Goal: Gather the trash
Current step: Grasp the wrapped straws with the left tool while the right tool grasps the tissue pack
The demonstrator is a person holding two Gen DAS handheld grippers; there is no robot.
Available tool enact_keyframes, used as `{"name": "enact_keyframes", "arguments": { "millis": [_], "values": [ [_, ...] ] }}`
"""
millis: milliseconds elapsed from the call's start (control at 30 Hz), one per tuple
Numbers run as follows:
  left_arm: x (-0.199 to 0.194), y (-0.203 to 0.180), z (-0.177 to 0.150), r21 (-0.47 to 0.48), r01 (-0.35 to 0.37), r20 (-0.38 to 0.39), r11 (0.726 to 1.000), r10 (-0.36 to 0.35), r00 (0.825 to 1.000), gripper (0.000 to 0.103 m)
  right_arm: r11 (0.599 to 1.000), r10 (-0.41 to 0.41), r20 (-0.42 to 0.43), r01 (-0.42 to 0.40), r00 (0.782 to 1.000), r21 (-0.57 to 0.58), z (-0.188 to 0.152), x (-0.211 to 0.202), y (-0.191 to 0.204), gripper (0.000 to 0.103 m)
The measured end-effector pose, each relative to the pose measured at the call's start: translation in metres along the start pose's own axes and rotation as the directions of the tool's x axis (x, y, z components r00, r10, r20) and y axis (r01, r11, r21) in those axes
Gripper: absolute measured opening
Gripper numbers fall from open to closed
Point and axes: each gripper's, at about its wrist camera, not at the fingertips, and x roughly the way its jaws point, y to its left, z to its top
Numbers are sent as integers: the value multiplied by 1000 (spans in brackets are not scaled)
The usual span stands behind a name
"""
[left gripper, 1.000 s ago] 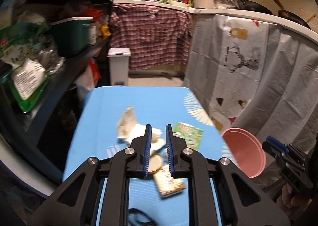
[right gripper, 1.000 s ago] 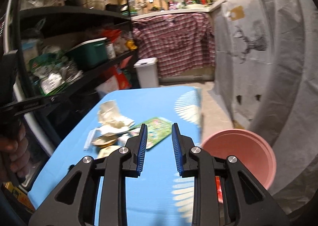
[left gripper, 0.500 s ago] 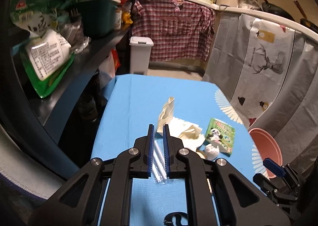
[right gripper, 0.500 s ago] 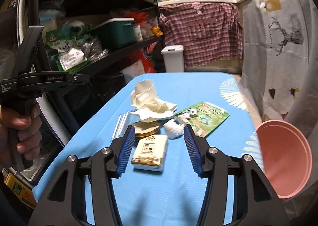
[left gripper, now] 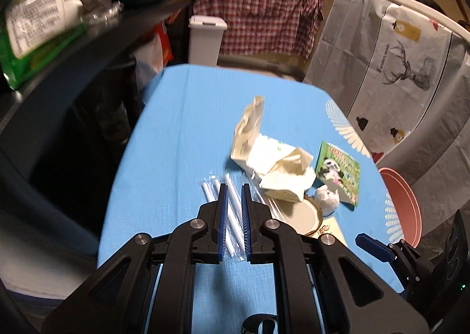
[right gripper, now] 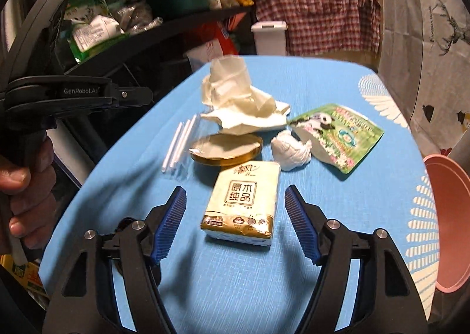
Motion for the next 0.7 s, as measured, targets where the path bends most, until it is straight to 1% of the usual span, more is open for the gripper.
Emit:
{"name": "enact_keyframes", "arguments": {
  "millis": [200,233,267,433,600,700],
  "values": [
    [21,-8,-4,-1,20,-44,1000,-20,999,11,1000,-10,-47,11,999,9,-2,14,-7,69],
    [25,-8,-4,-3,23,-51,1000,-23,998,16,1000,-11,-53,11,999,11,-2,16,-7,69],
    [28,-8,-5,-6,25,-57,1000,-26,998,26,1000,-6,-63,7,998,15,-2,18,-9,69],
    [41,-13,-9,-2,46,-85,999,-46,995,37,1000,-4,-68,4,998,6,-3,20,-6,69],
    [52,-22,-14,29,52,-120,998,-48,992,39,1000,2,-75,-2,997,12,-1,23,-7,69],
    [57,-26,-17,57,36,-137,998,-28,990,39,1000,3,-76,-2,997,6,-1,23,-7,69]
  ]
}}
